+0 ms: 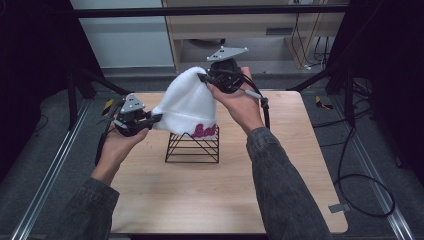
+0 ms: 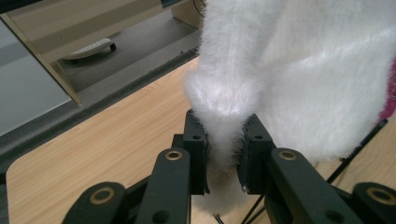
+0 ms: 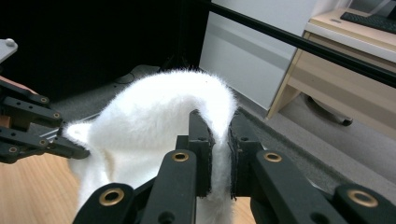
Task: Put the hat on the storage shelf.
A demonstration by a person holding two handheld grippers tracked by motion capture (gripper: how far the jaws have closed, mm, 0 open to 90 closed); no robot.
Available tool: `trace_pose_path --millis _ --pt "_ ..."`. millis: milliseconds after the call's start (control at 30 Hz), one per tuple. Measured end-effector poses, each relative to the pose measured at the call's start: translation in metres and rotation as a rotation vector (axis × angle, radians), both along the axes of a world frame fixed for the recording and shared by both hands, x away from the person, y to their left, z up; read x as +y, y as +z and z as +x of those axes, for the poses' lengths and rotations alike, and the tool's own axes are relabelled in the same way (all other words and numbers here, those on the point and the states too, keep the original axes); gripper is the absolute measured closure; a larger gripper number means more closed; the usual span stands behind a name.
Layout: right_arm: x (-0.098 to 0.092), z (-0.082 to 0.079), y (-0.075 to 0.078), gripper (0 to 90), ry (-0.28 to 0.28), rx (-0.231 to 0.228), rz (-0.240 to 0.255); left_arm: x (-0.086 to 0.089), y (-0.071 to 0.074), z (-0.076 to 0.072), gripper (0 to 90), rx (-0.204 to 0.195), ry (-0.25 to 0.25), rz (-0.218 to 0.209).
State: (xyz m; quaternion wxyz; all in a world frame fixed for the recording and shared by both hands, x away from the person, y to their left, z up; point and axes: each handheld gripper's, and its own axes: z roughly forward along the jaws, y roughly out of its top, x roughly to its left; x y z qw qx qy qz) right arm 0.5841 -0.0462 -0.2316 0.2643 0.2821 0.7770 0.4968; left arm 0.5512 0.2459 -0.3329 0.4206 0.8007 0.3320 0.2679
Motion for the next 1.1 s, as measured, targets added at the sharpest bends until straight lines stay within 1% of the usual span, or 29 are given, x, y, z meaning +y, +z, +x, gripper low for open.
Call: trace_pose_path --millis 133,233,467,567,633,733,833,933,967,1000,1100 --pt "-0.001 0.005 -0.005 82.7 -0.004 0.01 0.016 0.003 -0.001 0.003 75.6 0.001 0.013 0.004" --pt "-0.001 0.005 -0.009 82.7 0.008 0.017 0.021 0.005 -0.003 0.001 75.6 0.007 0.002 0.008" --pt "-0.001 -0.003 -0.011 82.7 0.017 0.017 0.022 0.006 -0.003 -0.009 75.4 0.004 -0.015 0.015" --pt "-0.001 -0.006 -0.011 82.7 0.023 0.02 0.019 0.007 -0.004 -0.01 75.3 0.009 -0.023 0.007" --pt "-0.001 -0.008 -0.011 82.7 0.028 0.021 0.015 0.008 -0.005 -0.012 75.3 0.012 -0.029 0.011" --pt "0.0 -0.011 -0.01 82.6 0.032 0.027 0.004 0.008 -0.007 -0.015 75.1 0.003 -0.044 0.025" --pt "0.0 -0.014 -0.009 82.6 0.039 0.028 -0.002 0.008 -0.008 -0.017 74.9 0.004 -0.057 0.025" --pt "0.0 -0.019 -0.01 82.5 0.049 0.038 0.0 0.008 -0.012 -0.02 74.8 0.014 -0.072 0.019" --pt "0.0 -0.021 -0.01 82.5 0.054 0.037 -0.005 0.007 -0.014 -0.02 74.7 0.016 -0.073 0.011" --pt "0.0 -0.024 -0.011 82.4 0.057 0.041 -0.009 0.008 -0.017 -0.02 74.7 0.02 -0.077 0.014" --pt "0.0 -0.03 -0.015 82.3 0.07 0.049 -0.02 0.007 -0.025 -0.021 74.6 0.034 -0.081 0.003"
